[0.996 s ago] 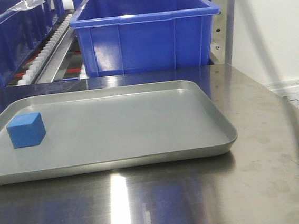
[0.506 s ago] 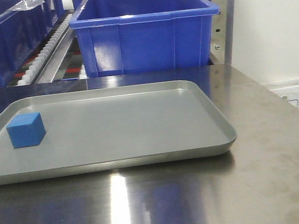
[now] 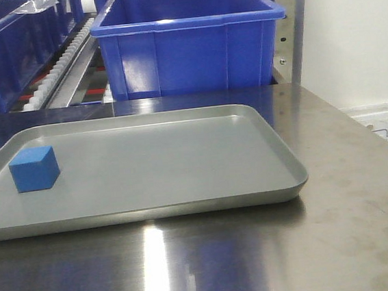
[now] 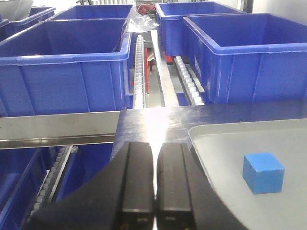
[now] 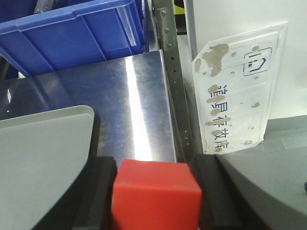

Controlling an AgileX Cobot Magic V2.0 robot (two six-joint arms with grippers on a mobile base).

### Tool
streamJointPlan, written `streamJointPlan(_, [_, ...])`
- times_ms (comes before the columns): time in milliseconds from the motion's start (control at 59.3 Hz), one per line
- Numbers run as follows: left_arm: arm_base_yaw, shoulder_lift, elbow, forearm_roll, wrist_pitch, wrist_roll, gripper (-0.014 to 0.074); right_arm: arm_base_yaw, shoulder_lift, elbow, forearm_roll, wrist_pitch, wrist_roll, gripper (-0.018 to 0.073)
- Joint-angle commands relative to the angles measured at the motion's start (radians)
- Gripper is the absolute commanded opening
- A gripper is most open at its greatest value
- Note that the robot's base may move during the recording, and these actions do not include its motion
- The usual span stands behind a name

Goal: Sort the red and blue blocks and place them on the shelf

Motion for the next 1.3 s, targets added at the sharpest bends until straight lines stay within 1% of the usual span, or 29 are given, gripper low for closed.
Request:
streamJointPlan(0, [-0.004, -0.015, 0.035, -0.009, -0.079, 0.0, 0.0119, -0.004, -0.006, -0.029, -0.014, -0.089, -0.011, 0.0052])
streamJointPlan(675, [-0.006, -0.015, 0.035, -0.007, -0.079, 0.0, 0.0119, -0.004, -0.006, -0.029, -0.014, -0.089, -0.011, 0.0052])
streamJointPlan(742, [-0.008, -0.01, 0.014, -0.019, -0.055, -0.003, 0.0119, -0.004, -0.006, -0.029, -0.014, -0.089, -0.011, 0.0052])
streamJointPlan(793, [-0.008, 0.01, -0.034, -0.058, 0.01, -0.003, 0.0119, -0.004, -0.006, -0.029, -0.014, -0.089, -0.011, 0.0052])
streamJointPlan(861, [-0.01, 0.083, -0.133, -0.089, 0.146, -0.003, 0.0119, -0.004, -0.006, -0.029, -0.014, -0.089, -0.011, 0.0052])
streamJointPlan(911, [-0.015, 0.177, -0.22, -0.089, 0.242, -0.003, 0.0119, -0.004, -0.006, -0.029, -0.014, -0.089, -0.011, 0.0052])
streamJointPlan(979, [-0.039, 0.353, -0.403, -0.062, 0.352, -0.003, 0.0119, -0.004, -0.006, -0.029, -0.014, -0.089, -0.011, 0.0052])
streamJointPlan(1063, [-0.068, 0.515, -0.555, -0.028, 0.413, -0.003, 0.0119, -0.004, -0.006, -0.029, -0.014, -0.089, -0.011, 0.0052])
streamJointPlan(1114, [-0.081, 0.62, -0.65, -0.014, 0.425, -0.003, 0.0119, -0.004, -0.006, -0.029, -0.014, -0.089, -0.011, 0.0052])
streamJointPlan(1198, [-0.09, 0.748, -0.758, -0.017, 0.451, -0.003, 0.0119, -0.004, -0.006, -0.029, -0.014, -0.089, -0.011, 0.0052])
streamJointPlan(1282, [-0.09, 0.841, -0.829, -0.036, 0.499, -0.003, 0.0119, -0.004, -0.006, -0.029, -0.014, -0.089, -0.011, 0.0052])
